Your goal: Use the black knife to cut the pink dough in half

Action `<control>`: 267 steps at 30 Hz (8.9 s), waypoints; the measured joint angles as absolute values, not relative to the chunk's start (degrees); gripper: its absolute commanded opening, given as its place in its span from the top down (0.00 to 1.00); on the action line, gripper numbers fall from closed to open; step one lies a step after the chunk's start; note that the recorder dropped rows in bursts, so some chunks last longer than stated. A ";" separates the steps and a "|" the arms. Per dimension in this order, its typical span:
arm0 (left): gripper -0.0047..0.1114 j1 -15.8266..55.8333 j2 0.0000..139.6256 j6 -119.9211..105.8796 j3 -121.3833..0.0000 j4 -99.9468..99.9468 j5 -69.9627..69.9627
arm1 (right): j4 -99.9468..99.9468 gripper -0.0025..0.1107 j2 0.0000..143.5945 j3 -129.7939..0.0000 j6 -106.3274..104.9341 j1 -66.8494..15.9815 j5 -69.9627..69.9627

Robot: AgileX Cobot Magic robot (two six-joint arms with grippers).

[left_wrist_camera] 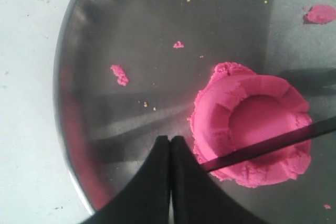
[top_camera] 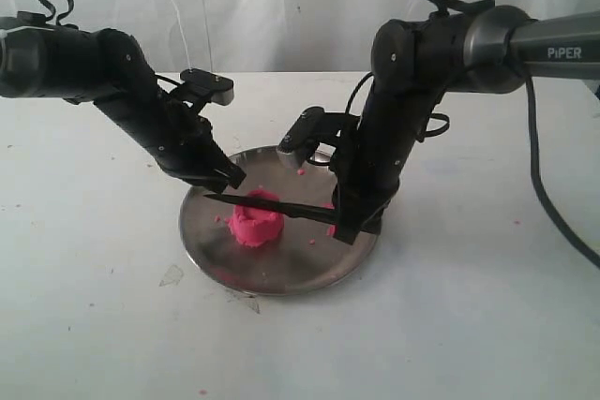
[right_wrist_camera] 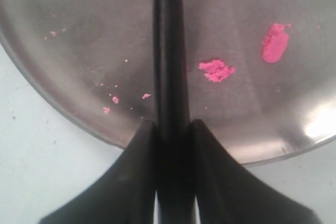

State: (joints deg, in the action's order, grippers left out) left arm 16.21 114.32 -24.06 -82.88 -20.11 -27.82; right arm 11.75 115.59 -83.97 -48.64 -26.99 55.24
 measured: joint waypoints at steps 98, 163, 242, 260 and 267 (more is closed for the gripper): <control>0.96 16.06 117.69 -24.24 -83.09 -24.09 -24.62 | 13.15 0.98 118.67 -83.97 -46.02 -26.99 52.56; 0.96 16.06 118.00 -24.33 -82.63 -23.77 -21.50 | 13.17 0.98 121.65 -83.86 -43.70 -26.99 46.38; 0.96 13.33 82.27 -6.29 -63.91 -1.48 -48.46 | 15.10 0.98 121.65 -83.96 -43.25 -26.99 50.30; 0.96 13.33 82.27 -6.29 -63.91 -1.48 -47.22 | 18.05 0.98 121.65 -83.96 -48.16 -26.99 52.92; 0.96 13.33 82.27 -6.29 -63.91 -1.48 -47.00 | 17.23 0.98 121.15 -83.86 -46.42 -26.99 49.95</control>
State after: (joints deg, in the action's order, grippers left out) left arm 13.33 82.27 -6.29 -63.91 -1.48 -47.00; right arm 17.23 121.15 -83.86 -46.42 -26.99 49.95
